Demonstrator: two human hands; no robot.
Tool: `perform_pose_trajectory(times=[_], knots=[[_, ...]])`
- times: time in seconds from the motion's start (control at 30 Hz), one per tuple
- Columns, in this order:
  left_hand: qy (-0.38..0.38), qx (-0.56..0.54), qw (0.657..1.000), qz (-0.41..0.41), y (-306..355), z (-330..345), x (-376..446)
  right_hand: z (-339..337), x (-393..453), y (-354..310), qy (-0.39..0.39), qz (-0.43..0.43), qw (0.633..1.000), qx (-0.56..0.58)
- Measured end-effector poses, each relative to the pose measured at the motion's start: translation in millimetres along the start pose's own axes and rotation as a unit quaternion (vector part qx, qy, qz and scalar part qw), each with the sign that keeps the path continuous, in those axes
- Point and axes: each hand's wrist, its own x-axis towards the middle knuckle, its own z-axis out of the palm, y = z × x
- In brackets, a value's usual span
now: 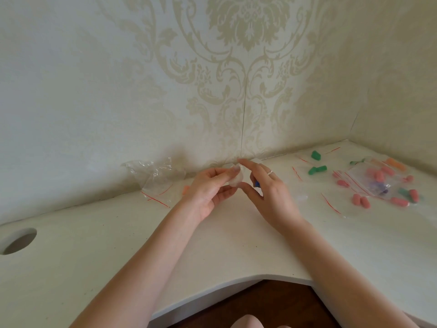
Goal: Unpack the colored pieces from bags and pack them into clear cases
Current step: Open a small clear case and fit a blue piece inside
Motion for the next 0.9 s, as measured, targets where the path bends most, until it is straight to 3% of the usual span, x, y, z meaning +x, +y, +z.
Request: perform_pose_trajectory(times=[0.2,0.4,0.53,0.73,0.83,0.9], knots=[[0.015,0.005,1.0,0.01,-4.4,4.4,-1.3,-2.5,0.8,-0.7,0.026,0.004,0.999,0.026],[-0.072,-0.135,0.988,-0.029,0.2,3.7,-3.6,-6.1,1.3,-1.2,0.069,0.026,0.997,-0.017],[-0.061,-0.13,0.989,-0.031,0.1,2.5,-3.9,-3.6,-1.0,-5.6,0.046,-0.017,0.996,-0.081],[-0.037,-0.019,0.999,0.003,2.4,5.9,-4.7,-2.5,-2.2,-3.6,0.015,-0.014,0.996,-0.086],[-0.022,-0.022,0.999,-0.017,3.7,2.2,-3.6,-5.0,-0.3,-0.5,0.018,0.036,0.999,-0.035],[-0.056,-0.005,0.998,-0.039,3.1,3.4,-7.6,-8.7,2.7,4.1,0.056,0.069,0.996,0.006]])
